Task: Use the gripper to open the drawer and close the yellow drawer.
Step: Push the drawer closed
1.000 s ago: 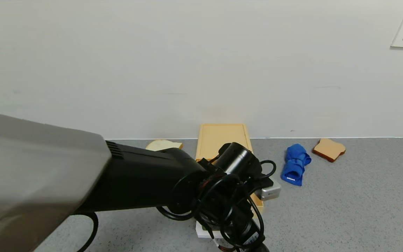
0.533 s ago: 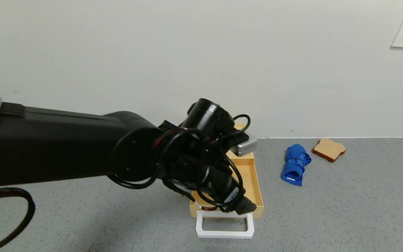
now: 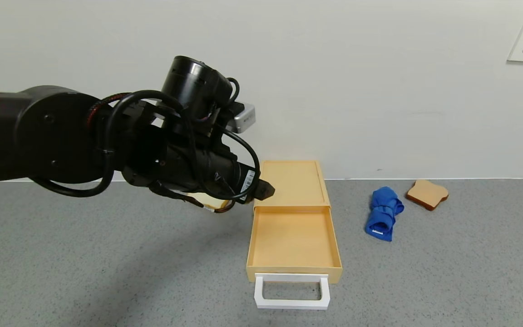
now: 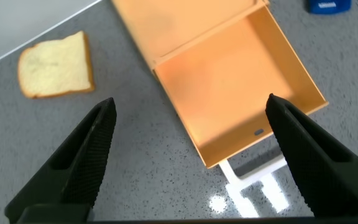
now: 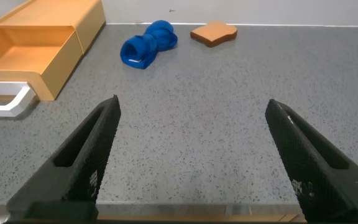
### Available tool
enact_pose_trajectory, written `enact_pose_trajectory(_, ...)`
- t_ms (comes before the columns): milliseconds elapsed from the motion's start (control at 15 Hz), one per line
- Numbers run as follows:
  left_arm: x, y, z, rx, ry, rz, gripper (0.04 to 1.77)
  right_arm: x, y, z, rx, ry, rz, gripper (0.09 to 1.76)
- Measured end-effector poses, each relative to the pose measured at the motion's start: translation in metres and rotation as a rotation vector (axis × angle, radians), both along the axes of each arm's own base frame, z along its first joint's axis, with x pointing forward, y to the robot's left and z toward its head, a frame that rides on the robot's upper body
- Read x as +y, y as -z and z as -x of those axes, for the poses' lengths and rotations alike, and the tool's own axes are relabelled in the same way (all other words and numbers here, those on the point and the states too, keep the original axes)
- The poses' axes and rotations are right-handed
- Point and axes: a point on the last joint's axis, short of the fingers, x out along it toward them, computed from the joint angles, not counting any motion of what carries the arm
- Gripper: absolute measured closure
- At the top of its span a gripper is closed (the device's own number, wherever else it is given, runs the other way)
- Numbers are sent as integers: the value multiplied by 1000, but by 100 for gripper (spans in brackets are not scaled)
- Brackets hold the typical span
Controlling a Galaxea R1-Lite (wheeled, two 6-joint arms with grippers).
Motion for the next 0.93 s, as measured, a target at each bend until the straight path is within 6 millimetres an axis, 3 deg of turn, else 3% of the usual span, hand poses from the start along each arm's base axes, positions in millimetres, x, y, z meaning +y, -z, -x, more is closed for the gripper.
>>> enact_pose_trajectory(400,12,-11,-1,-50,-257,67,8,0,0,0,0,0,0,14)
enact_pose_trajectory(933,18,-15,-4,-47,-321,116,8,0,0,0,0,0,0,14)
